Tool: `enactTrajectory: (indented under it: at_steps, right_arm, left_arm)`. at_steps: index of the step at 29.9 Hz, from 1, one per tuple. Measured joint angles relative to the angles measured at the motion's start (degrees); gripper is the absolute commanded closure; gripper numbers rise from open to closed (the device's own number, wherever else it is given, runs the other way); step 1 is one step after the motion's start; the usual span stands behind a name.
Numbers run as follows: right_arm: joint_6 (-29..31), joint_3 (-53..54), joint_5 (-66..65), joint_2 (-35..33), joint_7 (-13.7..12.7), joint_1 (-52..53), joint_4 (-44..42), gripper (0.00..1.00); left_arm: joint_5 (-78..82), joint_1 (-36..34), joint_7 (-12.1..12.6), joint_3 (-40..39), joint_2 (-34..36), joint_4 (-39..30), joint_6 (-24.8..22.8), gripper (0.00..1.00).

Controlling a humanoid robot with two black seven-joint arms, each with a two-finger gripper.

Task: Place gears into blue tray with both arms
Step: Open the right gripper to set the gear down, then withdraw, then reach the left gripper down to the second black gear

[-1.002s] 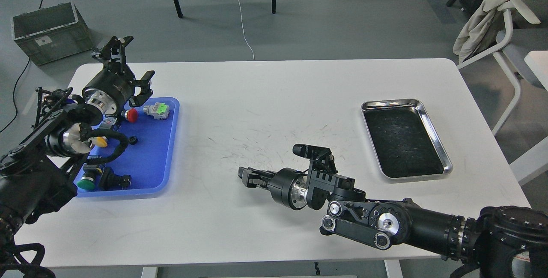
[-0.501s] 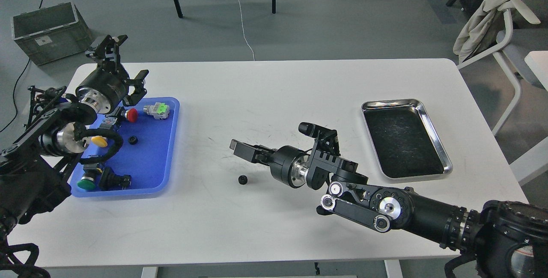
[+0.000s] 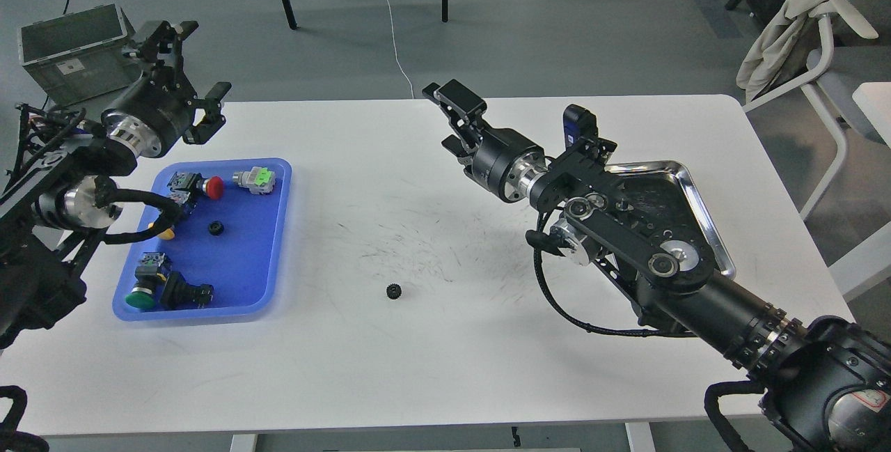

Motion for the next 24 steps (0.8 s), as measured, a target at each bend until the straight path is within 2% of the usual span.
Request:
enactTrajectory:
  at_steps: [5,7,11,13,16,18,20,24]
  right_arm:
    - [1.5,8.2,14.0,-9.3,0.0,-1.2,-1.7,0.00]
    - [4.0,9.1,19.1,-13.3,0.0,-2.2,-2.8,0.00]
    - [11.1,10.3,29.7,-19.5,0.5,-4.3,-6.2,0.00]
    - [14.2,10.9,34.0,-21.2,1.2,-5.0,-9.2,0.00]
    - [18.5,11.4,38.4,-22.2,1.8,-5.4,-14.2,0.00]
    - [20.4,11.5,40.2,-22.4,1.9,-5.5,-16.5,0.00]
    - [21.2,11.5,40.9,-22.4,2.0,-5.8,-17.6,0.00]
    - [21.7,11.5,41.2,-22.4,2.5,-6.3,-18.3,0.00]
  left_arm:
    - [7.2,0.3,2.9,2.5,5.1,-12.1,1.6,0.02]
    - [10.7,0.4,4.4,4.0,7.4,-17.8,2.1,0.02]
    - [17.4,0.4,8.1,5.6,10.4,-27.6,2.4,0.02]
    - [21.6,0.0,11.2,5.7,10.5,-31.5,2.3,0.02]
    - [30.5,-0.2,15.0,6.0,10.2,-35.6,1.8,0.02]
    - [38.8,-0.2,16.5,7.3,9.9,-37.0,1.3,0.02]
    - [48.1,-0.3,17.2,9.6,9.7,-37.4,0.5,0.02]
    - [64.0,-0.2,17.0,15.2,7.8,-38.1,-0.2,0.02]
